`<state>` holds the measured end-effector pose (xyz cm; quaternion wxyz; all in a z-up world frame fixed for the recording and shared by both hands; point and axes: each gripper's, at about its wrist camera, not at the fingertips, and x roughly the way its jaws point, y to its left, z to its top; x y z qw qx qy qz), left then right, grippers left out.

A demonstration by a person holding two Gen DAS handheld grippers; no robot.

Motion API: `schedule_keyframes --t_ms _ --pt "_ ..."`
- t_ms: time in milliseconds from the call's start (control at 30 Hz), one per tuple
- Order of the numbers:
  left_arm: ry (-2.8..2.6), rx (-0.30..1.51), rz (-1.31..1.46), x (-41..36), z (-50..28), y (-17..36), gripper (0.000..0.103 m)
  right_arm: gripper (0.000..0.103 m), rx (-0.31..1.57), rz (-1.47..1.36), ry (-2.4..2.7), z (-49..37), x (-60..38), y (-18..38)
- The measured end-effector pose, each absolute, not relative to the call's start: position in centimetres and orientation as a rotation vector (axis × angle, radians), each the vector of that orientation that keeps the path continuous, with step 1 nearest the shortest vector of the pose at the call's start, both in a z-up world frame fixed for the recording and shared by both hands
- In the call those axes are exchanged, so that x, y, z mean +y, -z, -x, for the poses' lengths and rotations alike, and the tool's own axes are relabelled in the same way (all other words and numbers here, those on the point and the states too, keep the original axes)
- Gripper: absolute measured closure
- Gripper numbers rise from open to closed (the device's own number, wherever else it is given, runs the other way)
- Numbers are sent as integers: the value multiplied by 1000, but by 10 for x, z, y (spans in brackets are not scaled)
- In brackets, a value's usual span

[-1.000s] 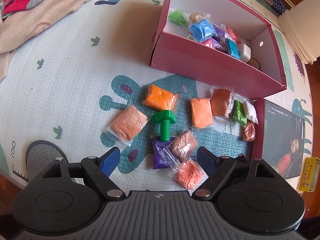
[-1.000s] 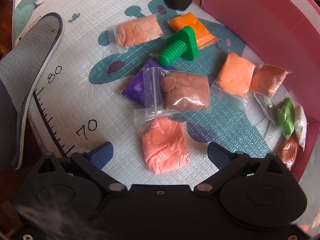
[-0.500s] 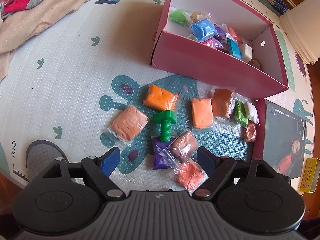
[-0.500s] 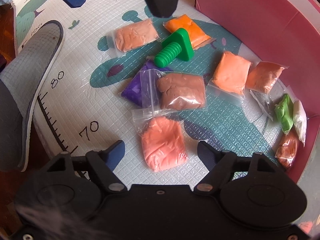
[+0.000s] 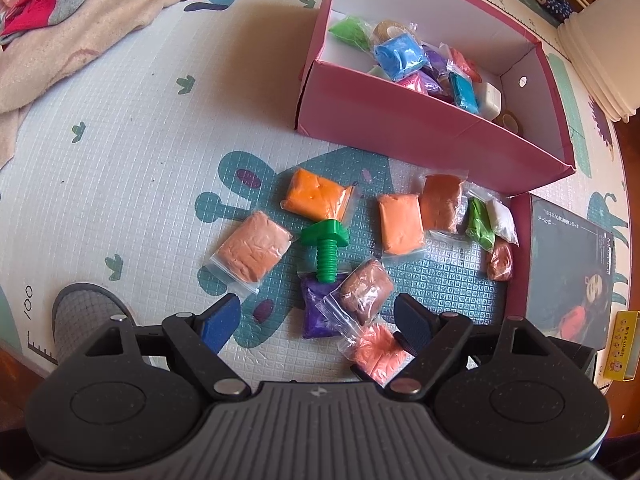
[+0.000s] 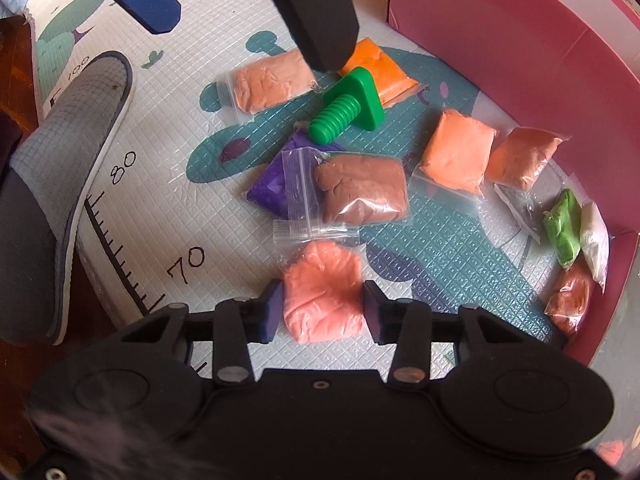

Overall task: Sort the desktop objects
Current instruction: 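Lift the salmon bag with the right gripper into the pink box while the left gripper approaches the brown bag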

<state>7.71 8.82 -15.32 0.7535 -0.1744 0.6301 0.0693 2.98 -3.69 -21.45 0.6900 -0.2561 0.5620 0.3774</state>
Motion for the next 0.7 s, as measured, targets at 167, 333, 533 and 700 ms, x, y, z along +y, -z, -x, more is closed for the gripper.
schedule_keyframes --t_ms 167,333,533,700 --pt "-150 1371 375 87 -78 151 19 61 1255 568 -838 -28 -42 205" --pt "-148 1361 356 86 -78 147 19 61 1249 553 -823 -29 -54 188" --pt "-155 1340 273 84 -75 146 19 62 1233 483 -782 -80 -70 157" --pt "-163 1338 259 84 -74 147 19 62 1232 446 -829 -81 -86 131"
